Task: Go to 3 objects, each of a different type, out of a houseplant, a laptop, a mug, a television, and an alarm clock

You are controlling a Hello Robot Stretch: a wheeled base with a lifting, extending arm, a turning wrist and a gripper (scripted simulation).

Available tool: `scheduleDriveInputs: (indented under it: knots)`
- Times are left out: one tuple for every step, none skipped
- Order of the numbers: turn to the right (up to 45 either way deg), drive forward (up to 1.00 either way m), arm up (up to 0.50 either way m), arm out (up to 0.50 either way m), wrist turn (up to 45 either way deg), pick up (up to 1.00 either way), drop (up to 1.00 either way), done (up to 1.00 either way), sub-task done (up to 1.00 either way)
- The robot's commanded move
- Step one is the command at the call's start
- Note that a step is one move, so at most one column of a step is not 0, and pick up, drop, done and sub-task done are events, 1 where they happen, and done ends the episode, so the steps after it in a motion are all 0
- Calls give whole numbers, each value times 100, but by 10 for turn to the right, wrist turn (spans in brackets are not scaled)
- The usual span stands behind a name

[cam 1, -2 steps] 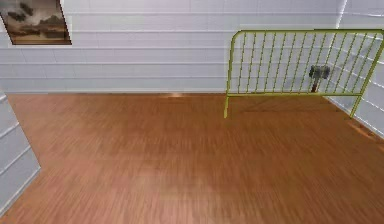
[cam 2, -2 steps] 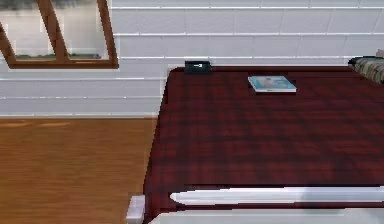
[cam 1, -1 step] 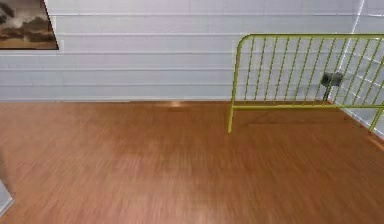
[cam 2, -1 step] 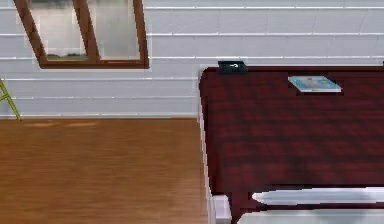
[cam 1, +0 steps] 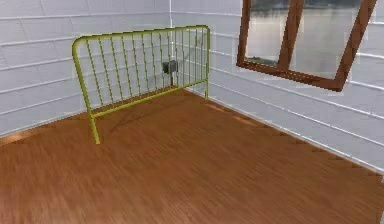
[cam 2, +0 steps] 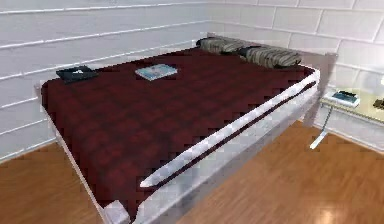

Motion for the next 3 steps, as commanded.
scheduleDriveInputs:
  knots:
    - [0, 45, 0, 0, 0, 0, 0, 0, 0]
    - [450, 0, 0, 0, 0, 0, 0, 0, 0]
    - [0, 100, 0, 0, 0, 0, 0, 0, 0]
